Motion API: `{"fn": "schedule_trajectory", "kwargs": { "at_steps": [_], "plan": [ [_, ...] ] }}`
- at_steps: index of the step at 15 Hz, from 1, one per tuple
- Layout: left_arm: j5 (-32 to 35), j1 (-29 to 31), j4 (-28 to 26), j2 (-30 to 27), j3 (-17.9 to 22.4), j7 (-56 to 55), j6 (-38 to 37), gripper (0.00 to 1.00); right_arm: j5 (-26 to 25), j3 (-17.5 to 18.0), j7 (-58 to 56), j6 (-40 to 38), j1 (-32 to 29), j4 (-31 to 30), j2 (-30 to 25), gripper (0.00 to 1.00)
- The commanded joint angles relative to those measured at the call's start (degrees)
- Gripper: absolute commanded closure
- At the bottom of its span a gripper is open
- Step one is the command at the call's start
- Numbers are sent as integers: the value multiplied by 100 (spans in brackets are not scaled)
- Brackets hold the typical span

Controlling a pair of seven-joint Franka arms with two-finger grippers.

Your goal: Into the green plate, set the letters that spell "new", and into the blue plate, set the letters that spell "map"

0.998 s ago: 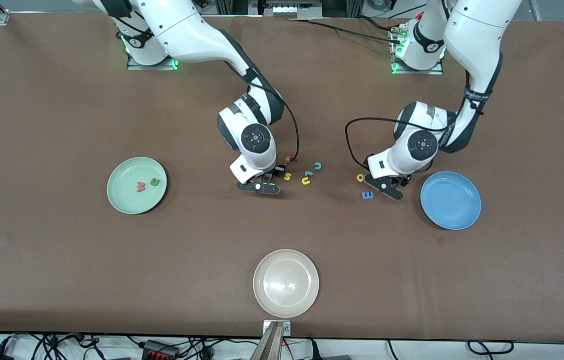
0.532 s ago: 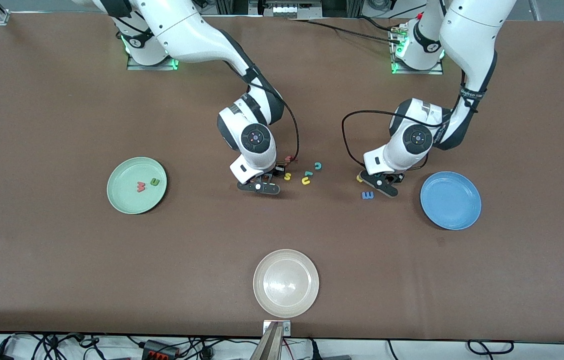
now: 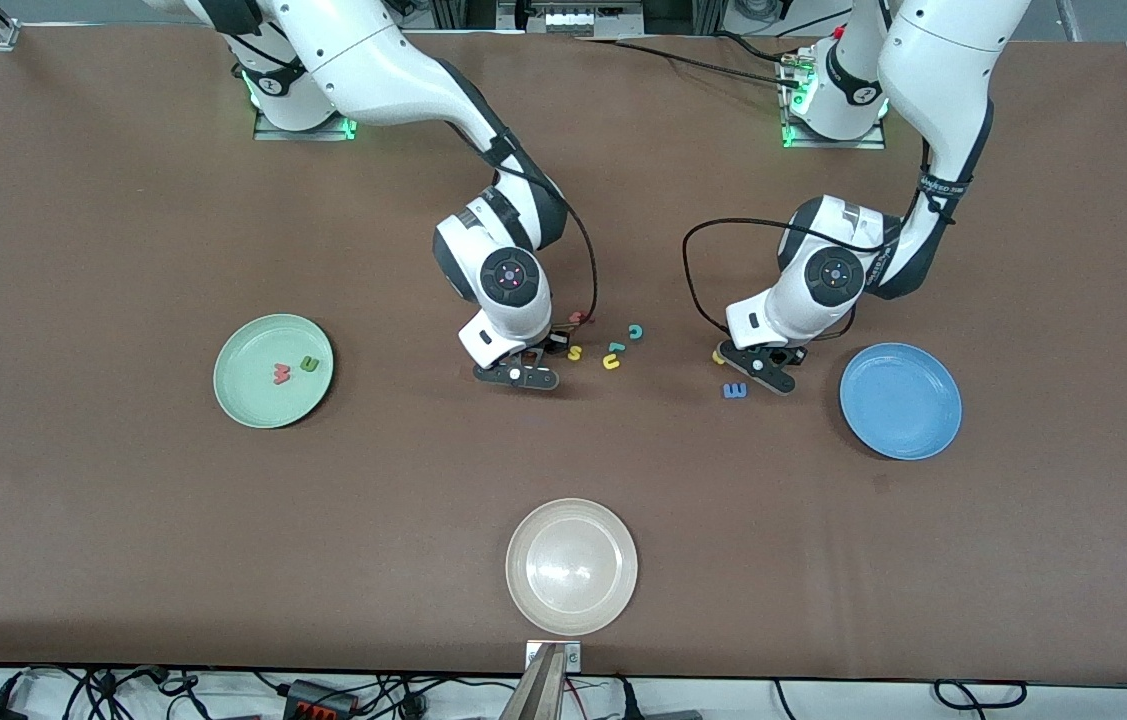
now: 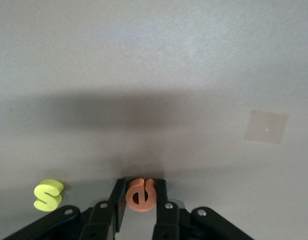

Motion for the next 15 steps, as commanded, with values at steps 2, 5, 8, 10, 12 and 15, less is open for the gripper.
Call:
{"fn": "schedule_trajectory", "kwargs": {
  "at_steps": [2, 5, 8, 10, 12, 15],
  "plan": [
    [307, 93, 511, -460, 261, 8, -1259, 90, 47, 18, -462, -742, -318, 54, -522, 90],
    [1080, 399, 891, -469, 288, 26, -1798, 89, -23, -87, -1005, -1670, -932, -34, -936, 90],
    [1590, 848, 900, -381, 271, 44, -1641, 88, -172, -570, -1938, -2097, -1338, -296, -1104, 90],
    [1645, 1059, 900, -241, 271, 44, -1474, 88, -313, -938, -2525, -2097, -1356, -499, -1148, 90],
    [1654, 1349, 882, -22, 253, 52, -1141, 84, -322, -1404, -3263, -2088, -1365, -666, -1148, 90],
    [1645, 1412, 882, 24, 236, 114, -1086, 17, -313, -1705, -4100, -2009, -1549, -938, -1227, 90]
  ]
}}
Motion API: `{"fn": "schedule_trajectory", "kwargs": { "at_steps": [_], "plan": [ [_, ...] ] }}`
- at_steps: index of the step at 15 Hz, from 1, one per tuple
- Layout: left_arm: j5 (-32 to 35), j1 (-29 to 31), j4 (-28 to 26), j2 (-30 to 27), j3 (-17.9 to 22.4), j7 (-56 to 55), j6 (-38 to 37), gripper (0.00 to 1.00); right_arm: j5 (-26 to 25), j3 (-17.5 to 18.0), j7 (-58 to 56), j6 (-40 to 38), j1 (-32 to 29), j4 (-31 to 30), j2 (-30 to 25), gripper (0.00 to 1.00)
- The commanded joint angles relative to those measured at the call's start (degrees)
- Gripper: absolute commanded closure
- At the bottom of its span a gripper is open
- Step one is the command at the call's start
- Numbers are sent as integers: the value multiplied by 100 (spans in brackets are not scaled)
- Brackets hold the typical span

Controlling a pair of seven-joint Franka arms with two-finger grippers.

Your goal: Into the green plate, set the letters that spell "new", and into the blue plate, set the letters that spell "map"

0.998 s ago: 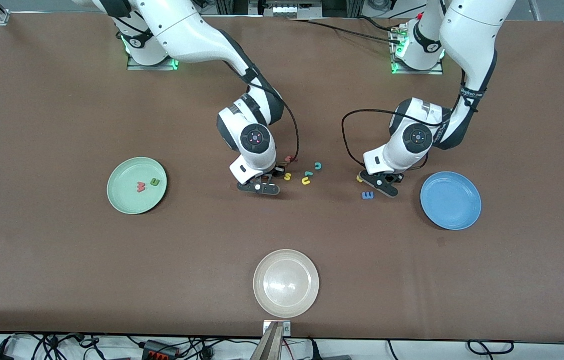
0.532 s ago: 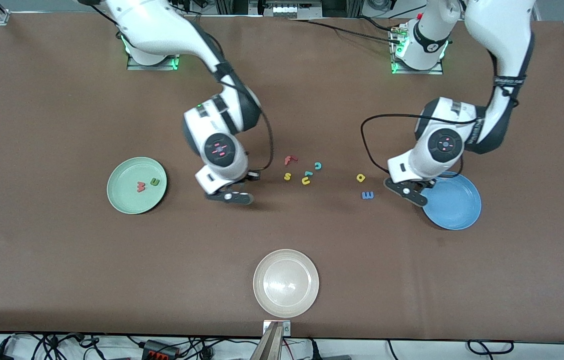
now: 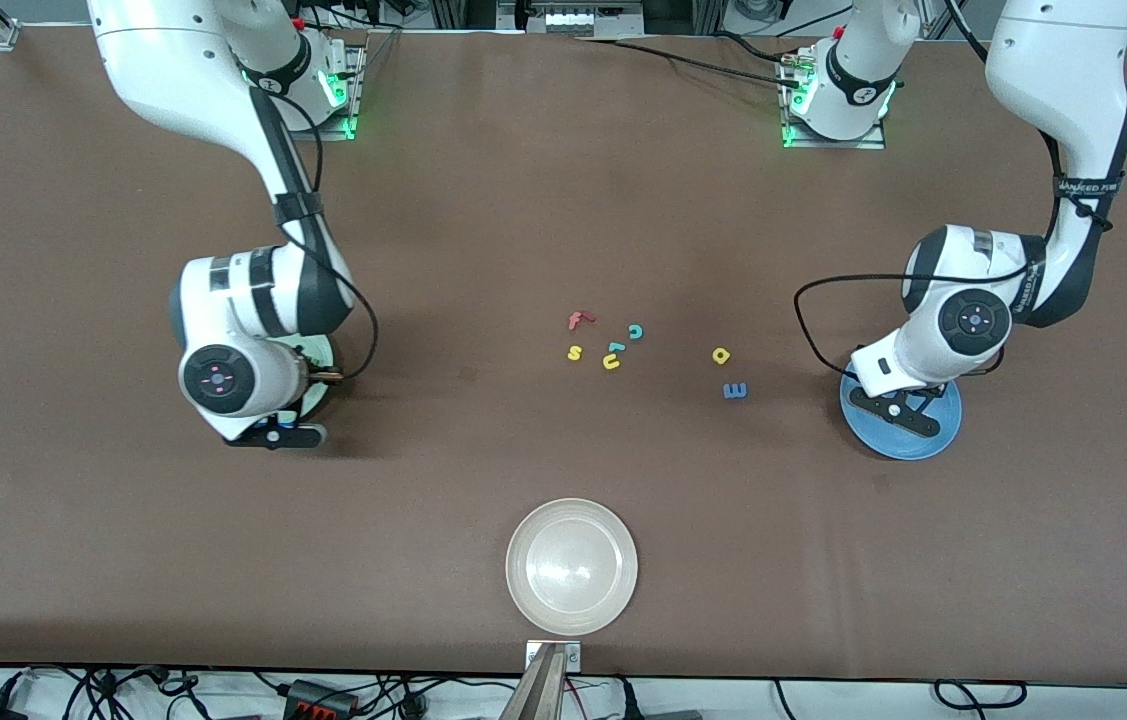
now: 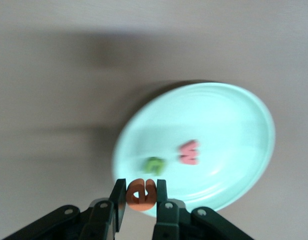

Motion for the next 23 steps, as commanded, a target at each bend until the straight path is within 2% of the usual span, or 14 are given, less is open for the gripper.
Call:
{"fn": "schedule_trajectory", "kwargs": {
  "at_steps": [1, 3, 5, 7, 11, 15, 18, 19, 20, 21, 22, 23],
  "plan": [
    [139, 52, 61, -14, -96, 42, 10, 0, -73, -114, -707, 124, -183, -424, -283, 90],
    [139, 18, 62, -136, -157, 68, -104, 0, -82, -114, -1094, 246, -500, -583, -354, 90],
    [131, 17, 140, -216, -524, 313, -157, 0, -73, -114, -1490, 579, -737, -793, -345, 90],
    [69, -26, 455, -173, -859, 323, -463, 0, -82, -105, -1632, 966, -800, -1030, -345, 90],
    [95, -141, 1063, 170, -1282, 393, -755, 0, 15, -70, -1624, 1178, -765, -1294, -284, 90],
    [148, -650, 1204, 495, -1291, 955, -676, 0, 23, -52, -1624, 1310, -721, -1374, -213, 90],
    [349, -677, 1195, 776, -1291, 1569, -221, 1, 50, -52, -1615, 1495, -730, -1374, -117, 89],
    [394, -660, 1169, 855, -1282, 1719, -97, 6, 59, -43, -1606, 1495, -721, -1374, -116, 85],
    [394, -642, 1169, 908, -1282, 1842, -52, 13, 67, -43, -1519, 1478, -721, -1339, -125, 46],
    [394, -651, 1178, 943, -1282, 1878, -34, 21, 128, -52, -1466, 1434, -703, -1313, -169, 0],
    [403, -659, 1187, 987, -1282, 1879, 35, 25, 190, -52, -1465, 1390, -721, -1295, -265, 0],
    [403, -625, 1178, 1040, -1274, 1879, 193, 26, 208, -52, -1465, 1311, -738, -1295, -388, 0]
  ]
}}
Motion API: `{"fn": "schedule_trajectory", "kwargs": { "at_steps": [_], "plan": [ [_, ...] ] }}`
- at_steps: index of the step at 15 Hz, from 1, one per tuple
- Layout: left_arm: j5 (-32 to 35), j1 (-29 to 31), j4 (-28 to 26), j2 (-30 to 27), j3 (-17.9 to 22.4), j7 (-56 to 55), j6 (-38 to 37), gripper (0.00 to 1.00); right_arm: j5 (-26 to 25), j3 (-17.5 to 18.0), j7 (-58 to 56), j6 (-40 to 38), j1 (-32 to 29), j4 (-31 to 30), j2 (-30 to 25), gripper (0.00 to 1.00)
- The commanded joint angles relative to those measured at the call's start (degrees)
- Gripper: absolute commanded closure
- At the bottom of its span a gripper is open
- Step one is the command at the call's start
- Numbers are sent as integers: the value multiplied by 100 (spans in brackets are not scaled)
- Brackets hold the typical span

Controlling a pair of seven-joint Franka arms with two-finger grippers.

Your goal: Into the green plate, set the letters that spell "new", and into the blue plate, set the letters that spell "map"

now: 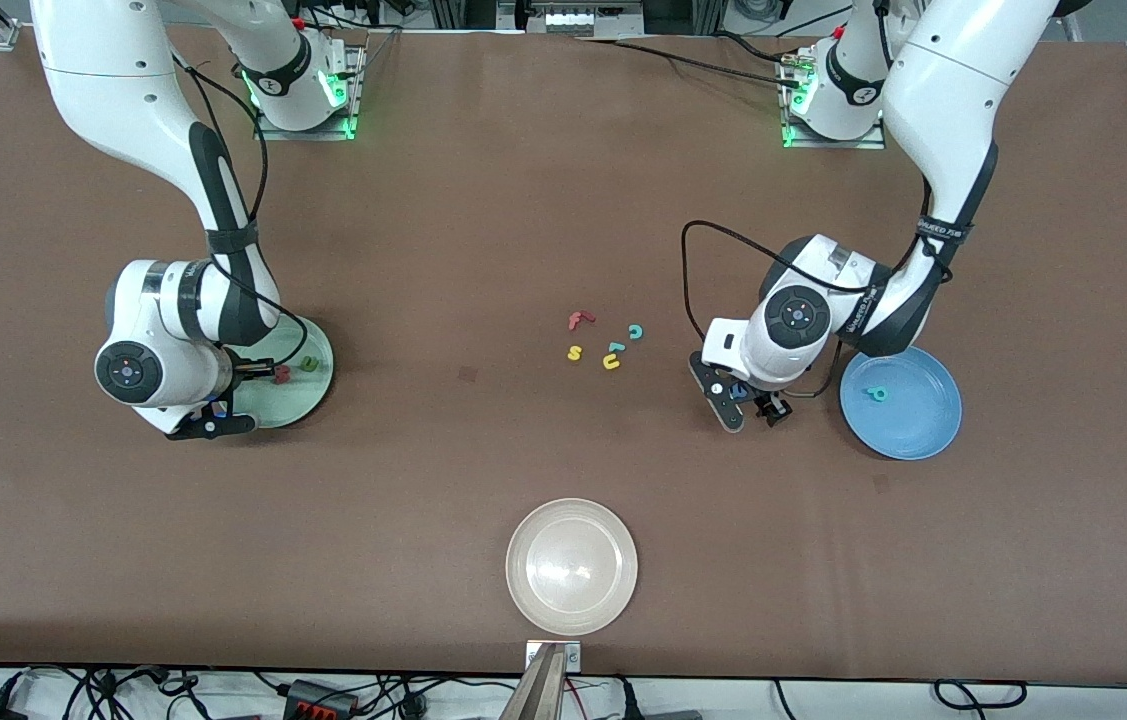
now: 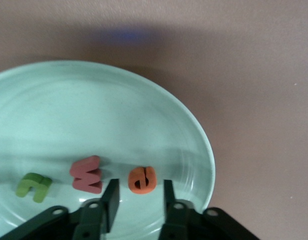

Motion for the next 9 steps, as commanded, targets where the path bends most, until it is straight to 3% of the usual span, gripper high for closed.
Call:
{"fn": "schedule_trajectory", "kwargs": {
  "at_steps": [1, 9],
  "plan": [
    [128, 108, 104, 193, -10, 189, 276, 26, 108, 0, 42, -171, -22, -3, -402, 0],
    [128, 65, 24, 334, -19, 181, 382, 26, 125, -44, 409, -1453, -84, 849, -887, 0]
  ]
}}
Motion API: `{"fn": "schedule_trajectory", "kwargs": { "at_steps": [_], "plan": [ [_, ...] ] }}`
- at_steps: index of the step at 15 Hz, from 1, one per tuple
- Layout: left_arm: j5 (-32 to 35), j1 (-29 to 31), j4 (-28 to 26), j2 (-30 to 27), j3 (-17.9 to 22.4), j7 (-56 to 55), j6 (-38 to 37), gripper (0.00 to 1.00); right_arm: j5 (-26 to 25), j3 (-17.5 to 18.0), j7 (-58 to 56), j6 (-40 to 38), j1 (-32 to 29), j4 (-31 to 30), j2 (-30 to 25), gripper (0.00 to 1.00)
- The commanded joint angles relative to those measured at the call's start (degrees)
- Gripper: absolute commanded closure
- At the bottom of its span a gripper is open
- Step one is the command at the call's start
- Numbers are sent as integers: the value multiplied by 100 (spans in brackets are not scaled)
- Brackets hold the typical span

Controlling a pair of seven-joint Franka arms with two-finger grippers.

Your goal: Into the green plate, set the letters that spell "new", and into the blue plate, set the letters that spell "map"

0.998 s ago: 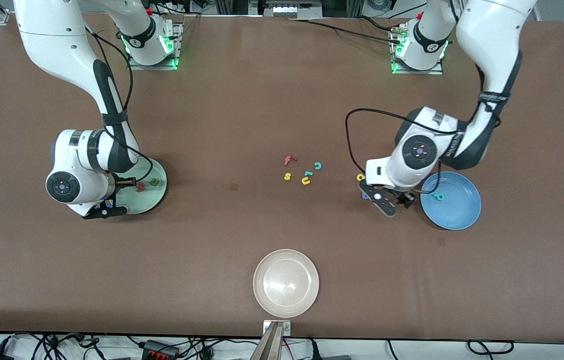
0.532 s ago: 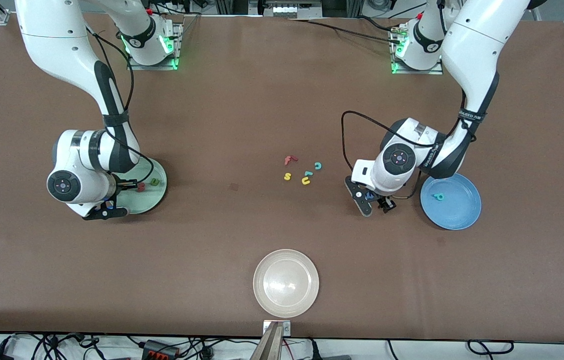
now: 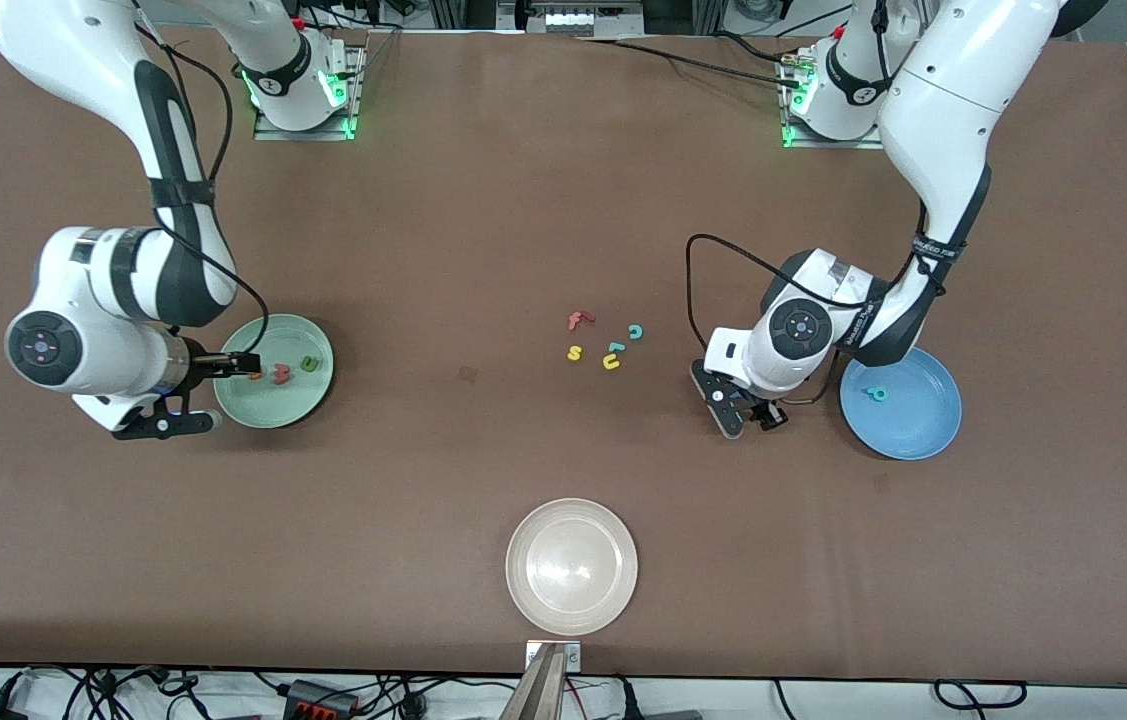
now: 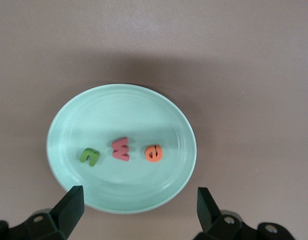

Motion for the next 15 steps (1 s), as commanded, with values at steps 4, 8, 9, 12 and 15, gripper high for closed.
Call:
{"fn": "schedule_trajectory", "kwargs": {
  "at_steps": [4, 8, 9, 12, 15],
  "plan": [
    [130, -9, -27, 28, -33, 90, 32, 26, 74, 36, 878, -1082, 5, 780, -71, 0],
    [122, -62, -45, 28, -33, 81, 24, 58, 66, 1, 870, -1082, -109, 1053, -70, 0],
    [122, -62, -45, 28, -33, 73, 24, 76, 66, -17, 870, -1073, -127, 1071, -71, 0],
    [122, -62, -27, -51, -33, 90, -46, 94, 66, -174, 852, -1230, -92, 1422, -79, 0],
    [122, 8, 25, -322, -25, 64, -369, 95, 66, -149, 1000, -1267, -91, 1607, -246, 0]
  ]
}}
